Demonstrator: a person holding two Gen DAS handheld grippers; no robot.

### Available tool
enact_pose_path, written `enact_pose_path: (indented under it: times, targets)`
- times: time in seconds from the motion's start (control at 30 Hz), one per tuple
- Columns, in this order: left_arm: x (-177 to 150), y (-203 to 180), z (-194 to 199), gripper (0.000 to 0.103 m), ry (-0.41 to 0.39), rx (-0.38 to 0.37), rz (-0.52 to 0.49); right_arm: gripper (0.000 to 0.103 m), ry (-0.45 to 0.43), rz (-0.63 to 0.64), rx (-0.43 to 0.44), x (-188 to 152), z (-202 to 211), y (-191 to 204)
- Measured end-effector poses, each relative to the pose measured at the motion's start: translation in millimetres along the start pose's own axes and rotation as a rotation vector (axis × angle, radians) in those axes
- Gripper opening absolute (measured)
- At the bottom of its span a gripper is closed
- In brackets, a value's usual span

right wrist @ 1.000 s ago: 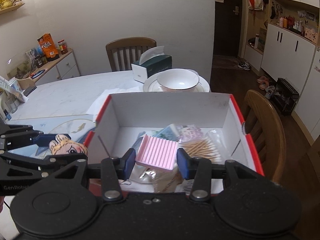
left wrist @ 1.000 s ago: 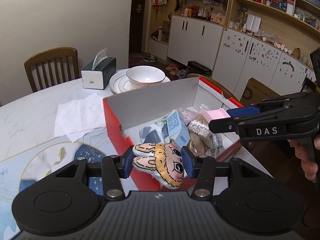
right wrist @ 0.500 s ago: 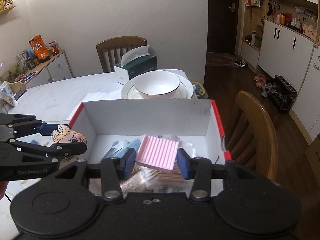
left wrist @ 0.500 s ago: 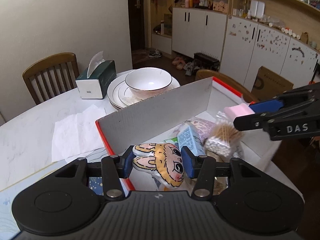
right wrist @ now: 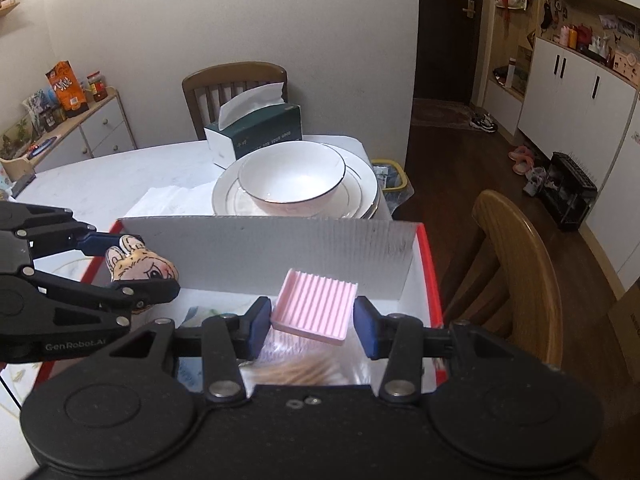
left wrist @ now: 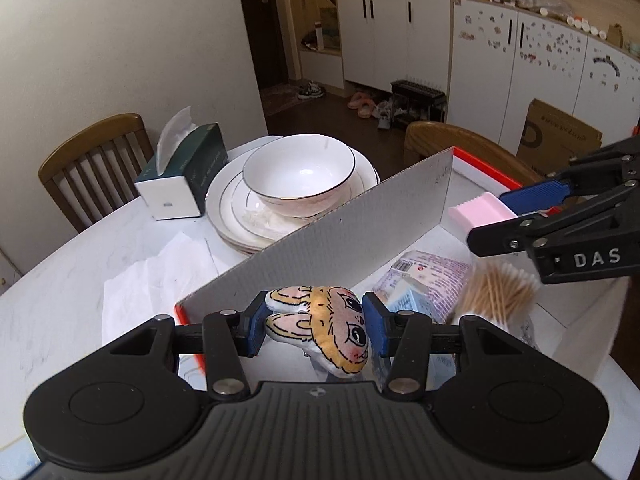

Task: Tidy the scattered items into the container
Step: 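Lower the plush and sponge into the box and open both tools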

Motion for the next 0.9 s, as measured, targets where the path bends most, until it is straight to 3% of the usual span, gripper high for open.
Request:
enact_pose_path:
  times: [0.63,0.9]
  targets:
    - [-1,7,-47,0.049,0.148,0.015,0.098,0.044,0.111,0.029,0.031,-5,-48,3]
    - [-6,-1,-51,0.050,0.169,0.022,0.057,0.044,0.125,0.038,0.025,-8,-51,5]
Point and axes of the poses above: each gripper's, at about its wrist camera, not at the fingertips, and z roughly against the way its jaws point, y to its left, x to its top, the point moved 2 cm from there along -z, roughly the way its jaws point, and after that the axes turned 5 degrees about z, right-handed, at the moved point
